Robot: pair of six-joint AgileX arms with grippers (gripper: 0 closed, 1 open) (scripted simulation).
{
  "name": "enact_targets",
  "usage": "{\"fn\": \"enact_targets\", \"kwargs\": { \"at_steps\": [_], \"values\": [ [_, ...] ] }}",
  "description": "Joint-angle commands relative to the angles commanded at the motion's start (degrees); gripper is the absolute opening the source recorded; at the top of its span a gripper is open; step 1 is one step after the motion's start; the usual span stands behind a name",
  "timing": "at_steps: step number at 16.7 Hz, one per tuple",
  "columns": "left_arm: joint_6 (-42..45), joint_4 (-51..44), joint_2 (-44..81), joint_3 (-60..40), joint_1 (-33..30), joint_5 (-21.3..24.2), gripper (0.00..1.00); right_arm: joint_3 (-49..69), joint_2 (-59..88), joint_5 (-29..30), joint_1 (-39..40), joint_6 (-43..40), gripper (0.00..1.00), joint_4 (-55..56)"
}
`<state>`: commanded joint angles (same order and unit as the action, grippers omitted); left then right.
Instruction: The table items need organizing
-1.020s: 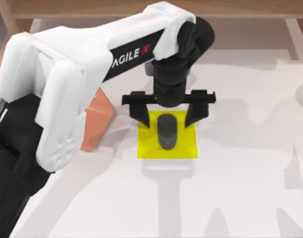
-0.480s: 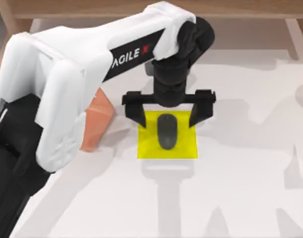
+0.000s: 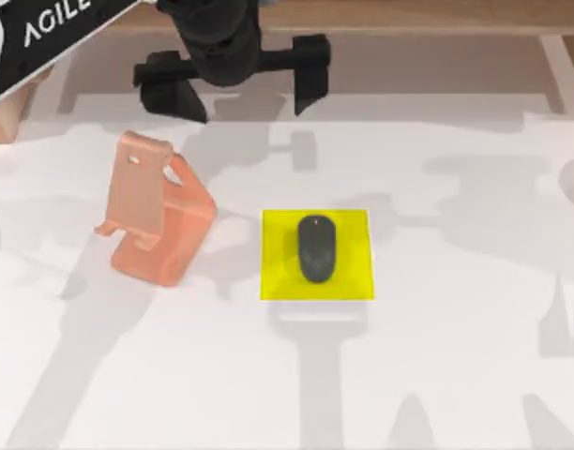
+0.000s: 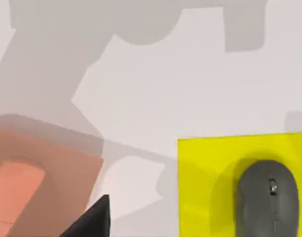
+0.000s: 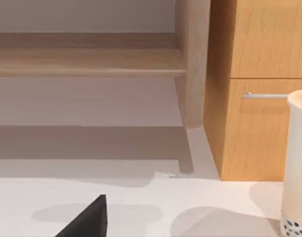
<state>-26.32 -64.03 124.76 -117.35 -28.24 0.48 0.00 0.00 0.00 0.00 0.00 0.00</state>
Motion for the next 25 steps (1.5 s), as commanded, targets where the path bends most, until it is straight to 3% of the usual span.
{"fn": "enact_targets", "kwargs": {
  "at_steps": [4,10,16,20,25],
  "values": [
    [10.8,2.5,-14.5,14.2,11.9,0.1,1.00,0.0,0.0,0.0,0.0,0.0,1.00,0.0],
    [29.8,5.1,-35.1,44.4,32.7,0.0,1.00,0.0,0.0,0.0,0.0,0.0,1.00,0.0],
    [46.5,6.7,-49.6,69.9,50.6,-0.4,1.00,0.0,0.0,0.0,0.0,0.0,1.00,0.0],
    [51.9,6.9,-53.2,77.3,56.5,-0.5,1.00,0.0,0.0,0.0,0.0,0.0,1.00,0.0],
    [52.1,6.9,-53.1,77.5,56.6,-0.5,1.00,0.0,0.0,0.0,0.0,0.0,1.00,0.0]
  ]
}}
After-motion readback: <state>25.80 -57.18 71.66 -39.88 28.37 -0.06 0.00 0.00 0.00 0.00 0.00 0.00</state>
